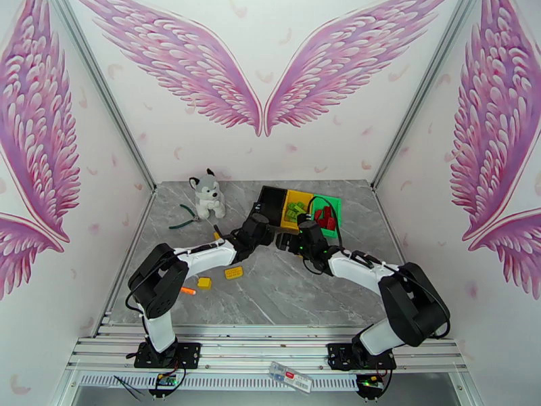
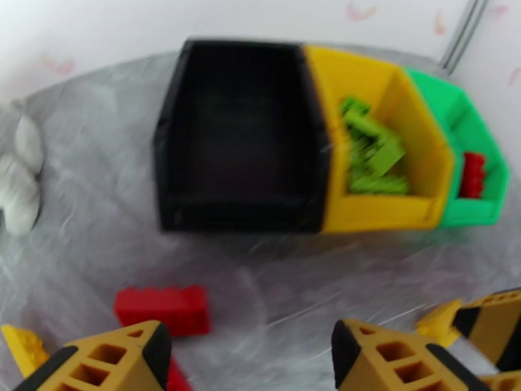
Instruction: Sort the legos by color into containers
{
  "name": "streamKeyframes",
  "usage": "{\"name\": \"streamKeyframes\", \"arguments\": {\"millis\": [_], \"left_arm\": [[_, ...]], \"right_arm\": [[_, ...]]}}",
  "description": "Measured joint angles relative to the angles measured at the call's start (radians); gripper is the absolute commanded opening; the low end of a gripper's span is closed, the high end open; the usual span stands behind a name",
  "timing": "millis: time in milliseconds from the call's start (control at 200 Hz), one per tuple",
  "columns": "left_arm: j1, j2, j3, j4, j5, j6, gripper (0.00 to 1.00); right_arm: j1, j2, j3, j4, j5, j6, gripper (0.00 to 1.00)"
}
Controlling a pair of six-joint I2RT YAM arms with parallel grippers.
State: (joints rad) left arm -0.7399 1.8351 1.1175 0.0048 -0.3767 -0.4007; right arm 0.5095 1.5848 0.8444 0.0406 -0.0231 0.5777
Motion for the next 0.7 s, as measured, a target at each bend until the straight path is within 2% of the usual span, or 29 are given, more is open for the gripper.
{"name": "streamKeyframes", "arguments": {"millis": [170,420,700], "left_arm": [[0.04,-0.074,-0.138,-0.016,-0.013,-0.05,0.71],[0.143,-0.275,-0.301,0.009,-0.012,-0.101,0.74],[0.245,-0.414,-0.442,0.045,0.021,-0.131,0.76]], "right_arm": [[0.073,0.131,0.154,-0.026,0.018,-0.045,0.82],[0.18,0.333,0.384,-0.125,0.028,-0.106,0.8],[0.251,0.488,0.582,-0.248,0.076,-0.142,0.72]]}}
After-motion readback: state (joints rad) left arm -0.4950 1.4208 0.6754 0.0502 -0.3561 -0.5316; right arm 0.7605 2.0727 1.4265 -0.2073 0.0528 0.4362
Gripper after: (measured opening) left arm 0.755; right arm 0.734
